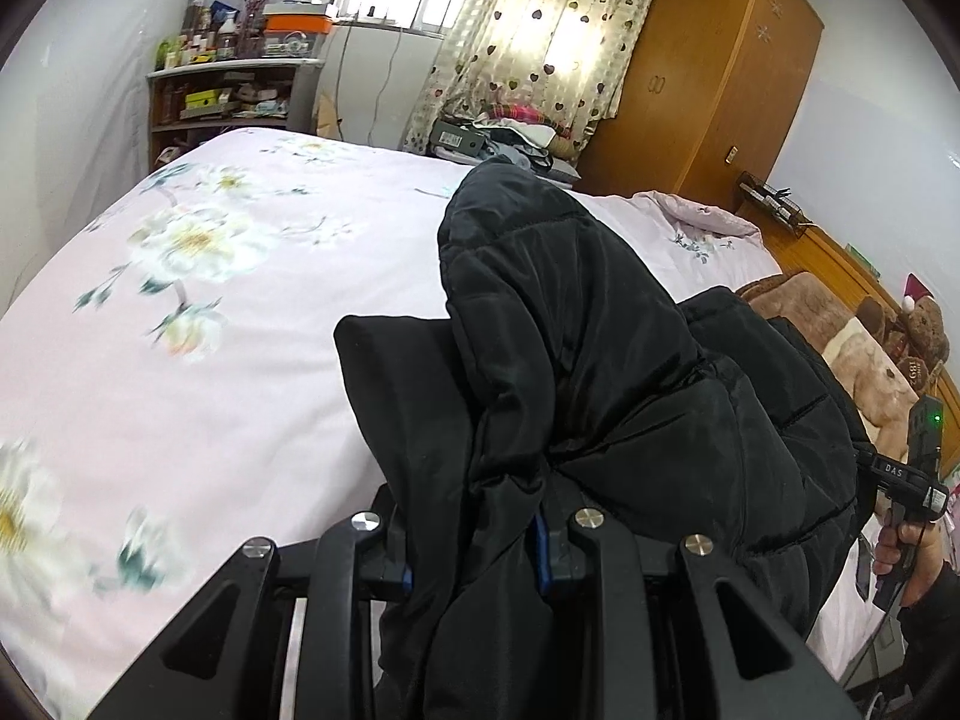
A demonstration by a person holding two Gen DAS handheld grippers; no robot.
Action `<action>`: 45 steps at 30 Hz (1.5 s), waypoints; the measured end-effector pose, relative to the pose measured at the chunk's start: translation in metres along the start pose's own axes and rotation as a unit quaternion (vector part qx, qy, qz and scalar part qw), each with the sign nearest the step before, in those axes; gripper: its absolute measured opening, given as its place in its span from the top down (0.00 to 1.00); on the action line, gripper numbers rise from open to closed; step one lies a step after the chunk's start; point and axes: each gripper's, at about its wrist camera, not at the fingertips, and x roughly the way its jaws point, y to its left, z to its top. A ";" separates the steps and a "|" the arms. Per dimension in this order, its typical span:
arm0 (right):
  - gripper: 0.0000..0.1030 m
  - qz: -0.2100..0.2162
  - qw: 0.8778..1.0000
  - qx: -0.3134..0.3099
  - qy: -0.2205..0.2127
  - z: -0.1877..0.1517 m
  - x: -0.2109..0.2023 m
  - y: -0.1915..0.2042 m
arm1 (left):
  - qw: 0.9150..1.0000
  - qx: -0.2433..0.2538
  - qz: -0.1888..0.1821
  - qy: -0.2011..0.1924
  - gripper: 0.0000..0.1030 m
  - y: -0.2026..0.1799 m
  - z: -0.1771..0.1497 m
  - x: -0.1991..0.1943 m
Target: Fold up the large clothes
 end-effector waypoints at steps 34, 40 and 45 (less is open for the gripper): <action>0.47 -0.104 0.994 -0.025 0.034 0.025 0.103 -0.022 | 0.993 0.060 0.096 0.045 0.52 -0.003 0.009 0.143; 0.47 -0.120 0.992 -0.030 0.032 0.024 0.098 -0.021 | 0.994 0.045 0.092 0.039 0.52 -0.001 0.008 0.124; 0.47 -0.117 0.992 -0.050 0.002 0.004 0.047 0.002 | 0.996 0.041 0.082 0.015 0.52 -0.017 -0.007 0.068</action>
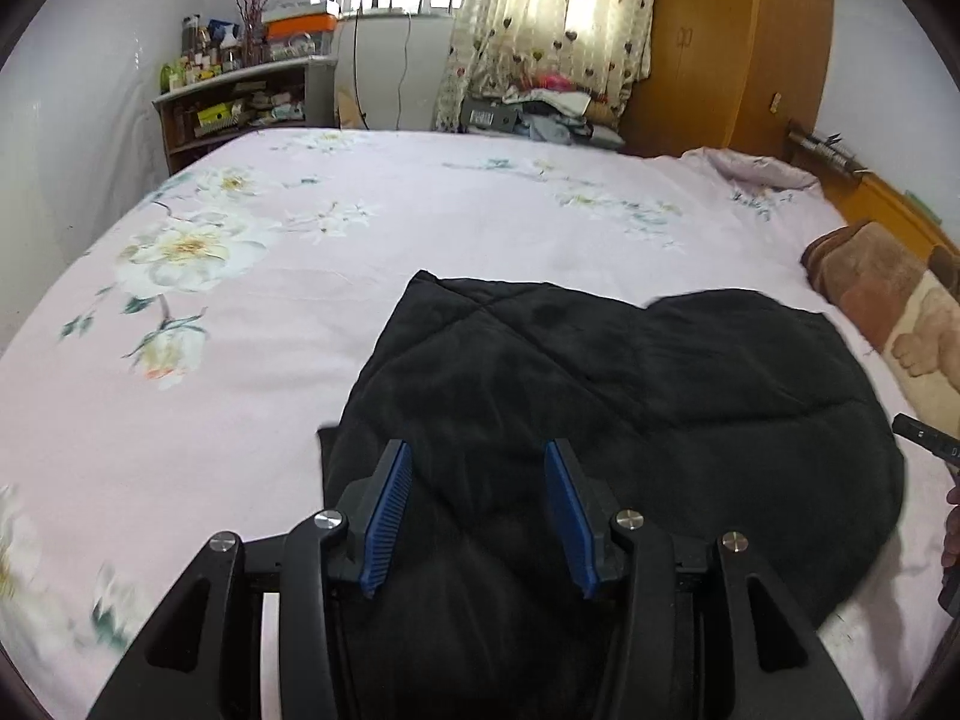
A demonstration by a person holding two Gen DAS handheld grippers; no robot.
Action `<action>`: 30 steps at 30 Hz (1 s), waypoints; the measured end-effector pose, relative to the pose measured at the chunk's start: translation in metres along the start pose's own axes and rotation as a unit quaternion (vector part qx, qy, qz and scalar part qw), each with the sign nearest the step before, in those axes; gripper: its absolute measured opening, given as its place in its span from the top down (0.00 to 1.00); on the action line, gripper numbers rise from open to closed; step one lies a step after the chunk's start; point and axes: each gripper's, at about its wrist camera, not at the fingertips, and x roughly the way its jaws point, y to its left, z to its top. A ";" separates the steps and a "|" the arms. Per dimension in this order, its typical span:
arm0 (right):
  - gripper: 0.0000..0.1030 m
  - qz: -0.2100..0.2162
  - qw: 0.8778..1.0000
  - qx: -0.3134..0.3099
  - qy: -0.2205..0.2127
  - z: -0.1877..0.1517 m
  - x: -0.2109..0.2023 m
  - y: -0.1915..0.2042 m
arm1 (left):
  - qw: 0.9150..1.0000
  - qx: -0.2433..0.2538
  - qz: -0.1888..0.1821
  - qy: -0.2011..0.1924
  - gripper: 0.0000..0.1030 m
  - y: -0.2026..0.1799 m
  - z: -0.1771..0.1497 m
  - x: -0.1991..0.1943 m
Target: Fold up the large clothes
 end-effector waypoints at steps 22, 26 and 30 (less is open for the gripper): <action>0.46 0.005 0.997 -0.057 -0.051 -0.130 -0.196 0.111 | 1.000 0.011 -0.010 0.014 0.41 -0.068 -0.128 -0.203; 0.46 0.003 0.997 -0.065 -0.049 -0.157 -0.217 0.122 | 1.000 0.009 -0.019 0.015 0.41 -0.074 -0.147 -0.228; 0.46 0.002 0.996 -0.074 -0.048 -0.177 -0.233 0.130 | 1.000 0.014 -0.022 0.014 0.41 -0.079 -0.162 -0.247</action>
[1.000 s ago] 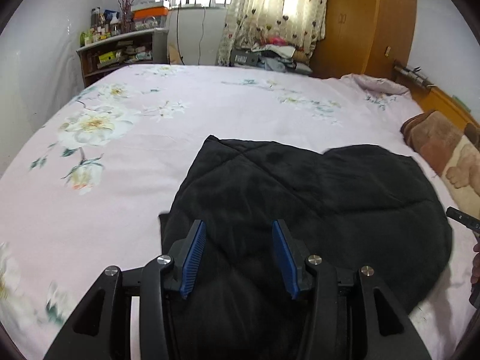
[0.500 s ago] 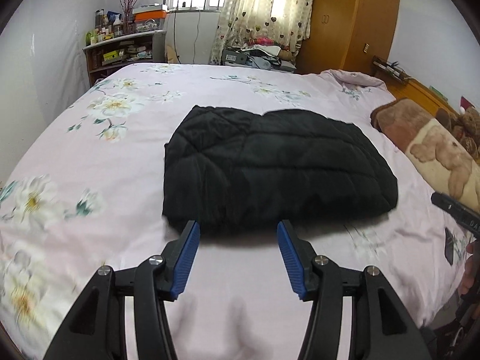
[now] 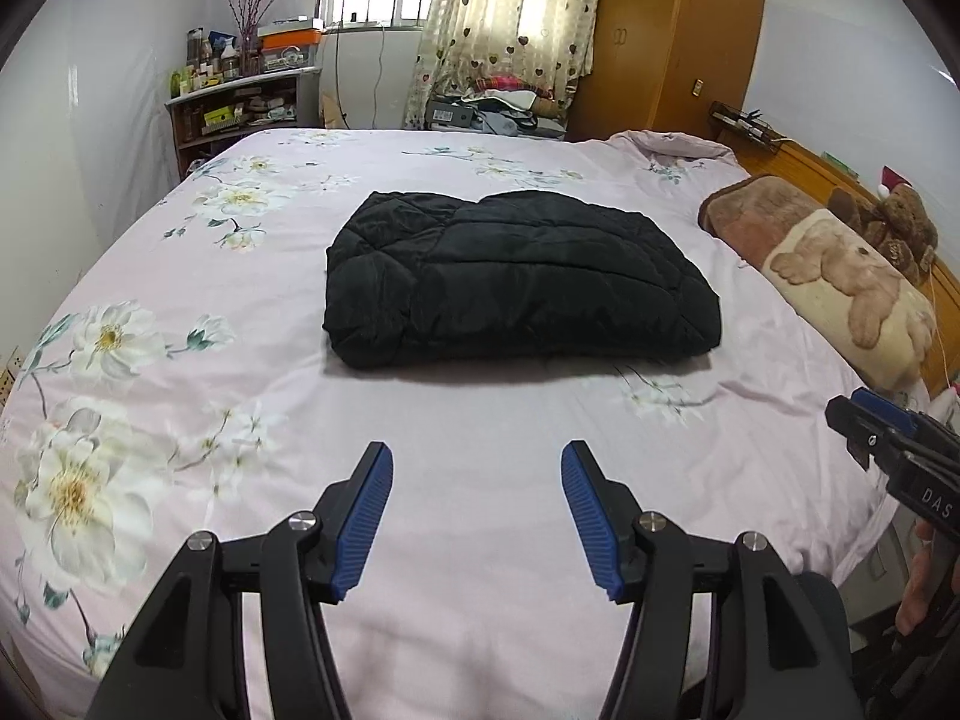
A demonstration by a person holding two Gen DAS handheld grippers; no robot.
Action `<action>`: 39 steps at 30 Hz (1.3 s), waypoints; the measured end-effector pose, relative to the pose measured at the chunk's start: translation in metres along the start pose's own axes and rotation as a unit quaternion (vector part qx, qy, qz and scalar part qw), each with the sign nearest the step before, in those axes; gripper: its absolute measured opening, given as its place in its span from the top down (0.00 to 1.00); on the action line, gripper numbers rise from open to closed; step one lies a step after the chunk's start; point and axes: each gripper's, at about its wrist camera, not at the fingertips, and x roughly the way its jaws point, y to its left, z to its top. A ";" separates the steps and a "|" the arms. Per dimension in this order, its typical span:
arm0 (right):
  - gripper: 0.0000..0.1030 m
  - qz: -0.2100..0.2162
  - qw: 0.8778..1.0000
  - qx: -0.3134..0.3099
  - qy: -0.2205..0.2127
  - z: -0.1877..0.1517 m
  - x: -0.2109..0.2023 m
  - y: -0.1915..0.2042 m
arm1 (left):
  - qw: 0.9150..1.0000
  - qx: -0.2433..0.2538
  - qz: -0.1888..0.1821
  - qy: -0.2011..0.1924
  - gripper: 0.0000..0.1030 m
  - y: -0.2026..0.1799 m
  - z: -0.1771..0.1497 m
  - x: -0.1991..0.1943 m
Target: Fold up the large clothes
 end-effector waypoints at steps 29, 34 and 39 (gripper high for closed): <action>0.46 0.005 1.000 -0.022 0.009 -0.029 -0.019 0.017 | 1.000 0.007 0.007 0.022 0.39 -0.005 -0.027 -0.009; 0.46 0.004 1.000 -0.024 0.008 -0.029 -0.020 0.016 | 1.000 0.006 0.007 0.020 0.39 -0.005 -0.026 -0.011; 0.46 0.006 1.000 -0.024 0.010 -0.029 -0.018 0.015 | 1.000 0.007 0.007 0.019 0.39 -0.005 -0.026 -0.011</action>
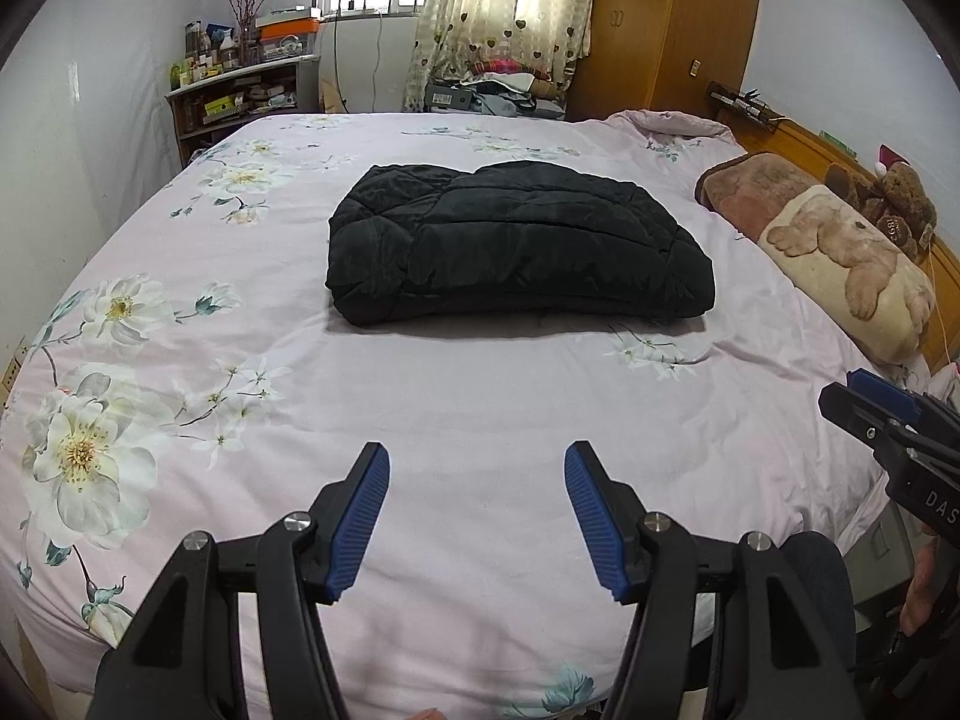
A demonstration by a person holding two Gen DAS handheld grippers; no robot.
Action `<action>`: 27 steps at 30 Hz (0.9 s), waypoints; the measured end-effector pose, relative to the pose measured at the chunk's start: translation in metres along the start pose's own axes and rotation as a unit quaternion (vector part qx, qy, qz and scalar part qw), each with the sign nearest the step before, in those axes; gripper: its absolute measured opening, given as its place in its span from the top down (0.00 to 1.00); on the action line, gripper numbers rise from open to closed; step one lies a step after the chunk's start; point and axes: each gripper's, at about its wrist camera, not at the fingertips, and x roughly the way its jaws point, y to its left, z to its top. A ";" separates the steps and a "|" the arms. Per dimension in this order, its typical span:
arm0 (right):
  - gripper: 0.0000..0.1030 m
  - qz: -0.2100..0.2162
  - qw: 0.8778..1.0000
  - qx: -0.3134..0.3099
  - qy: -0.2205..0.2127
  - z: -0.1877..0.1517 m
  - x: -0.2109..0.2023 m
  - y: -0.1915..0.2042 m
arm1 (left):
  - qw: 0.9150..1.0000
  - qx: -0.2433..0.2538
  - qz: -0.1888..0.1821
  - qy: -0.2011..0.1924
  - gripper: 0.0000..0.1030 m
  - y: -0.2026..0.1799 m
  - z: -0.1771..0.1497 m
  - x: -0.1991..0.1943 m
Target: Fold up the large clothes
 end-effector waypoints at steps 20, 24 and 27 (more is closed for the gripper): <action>0.46 0.001 1.000 0.000 0.001 0.000 0.000 0.001 | 1.000 0.002 -0.002 -0.002 0.39 -0.003 0.002 -0.002; 0.46 0.002 1.000 0.000 0.001 -0.001 0.000 0.000 | 1.000 0.002 -0.002 -0.002 0.39 -0.003 0.002 -0.002; 0.46 0.002 1.000 0.001 0.001 -0.001 0.000 0.000 | 1.000 0.002 -0.002 -0.003 0.39 -0.003 0.002 -0.002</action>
